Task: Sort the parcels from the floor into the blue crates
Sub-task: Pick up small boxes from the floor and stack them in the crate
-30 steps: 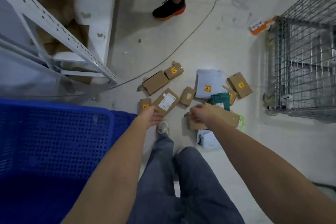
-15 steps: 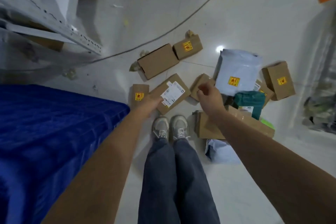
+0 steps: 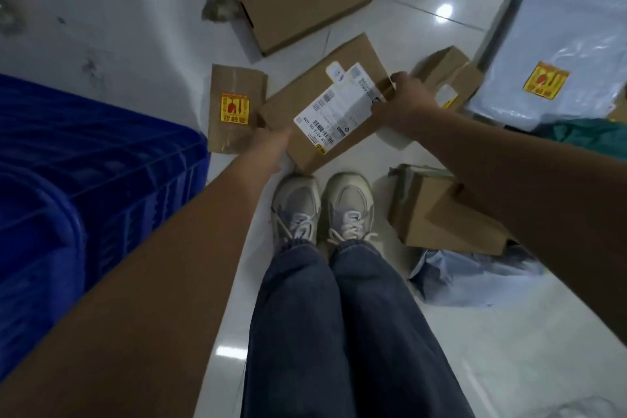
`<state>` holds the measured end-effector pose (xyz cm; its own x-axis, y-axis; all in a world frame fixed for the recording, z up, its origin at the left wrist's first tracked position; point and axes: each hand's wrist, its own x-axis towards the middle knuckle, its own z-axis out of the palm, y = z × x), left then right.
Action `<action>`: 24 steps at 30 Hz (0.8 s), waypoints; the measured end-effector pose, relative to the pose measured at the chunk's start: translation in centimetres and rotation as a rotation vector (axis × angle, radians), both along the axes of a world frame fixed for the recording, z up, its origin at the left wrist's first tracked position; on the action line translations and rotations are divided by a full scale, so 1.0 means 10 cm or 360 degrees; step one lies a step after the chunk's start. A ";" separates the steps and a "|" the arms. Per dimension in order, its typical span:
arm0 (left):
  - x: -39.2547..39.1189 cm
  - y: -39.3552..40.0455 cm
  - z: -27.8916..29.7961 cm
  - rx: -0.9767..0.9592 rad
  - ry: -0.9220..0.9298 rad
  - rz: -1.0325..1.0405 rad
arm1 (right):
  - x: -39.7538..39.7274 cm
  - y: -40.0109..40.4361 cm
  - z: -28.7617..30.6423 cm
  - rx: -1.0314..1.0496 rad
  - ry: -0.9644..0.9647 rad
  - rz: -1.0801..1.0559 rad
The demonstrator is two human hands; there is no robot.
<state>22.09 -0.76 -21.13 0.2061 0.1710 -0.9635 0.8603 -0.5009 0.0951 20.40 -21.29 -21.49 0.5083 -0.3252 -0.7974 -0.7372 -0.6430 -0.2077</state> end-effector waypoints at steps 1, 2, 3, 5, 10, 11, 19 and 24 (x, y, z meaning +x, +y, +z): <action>0.00 0.00 -0.05 -0.0028 0.0002 0.0038 | -0.01 0.01 -0.06 0.0025 0.0029 -0.0042; 0.00 0.00 -0.08 -0.0054 0.0025 0.0097 | -0.03 0.02 -0.12 0.0066 0.0057 -0.0106; 0.00 0.00 -0.08 -0.0080 0.0055 0.0158 | -0.05 0.02 -0.15 0.0110 0.0075 -0.0179; 0.01 -0.02 -0.04 -0.0121 0.0075 0.0275 | -0.07 0.02 -0.18 0.0189 0.0097 -0.0319; 0.00 -0.06 0.16 -0.0211 -0.0056 0.0425 | -0.07 0.02 0.00 0.0195 0.0074 -0.0609; 0.00 -0.06 0.23 -0.0215 -0.0068 0.0427 | -0.08 0.02 0.06 0.0175 0.0004 -0.0650; 0.11 0.01 1.01 -0.0336 -0.0434 0.0776 | 0.24 0.07 1.02 0.0195 -0.0618 -0.0995; 0.33 0.04 1.76 -0.0379 -0.0743 0.0834 | 0.38 0.14 1.84 0.0470 -0.0707 -0.0951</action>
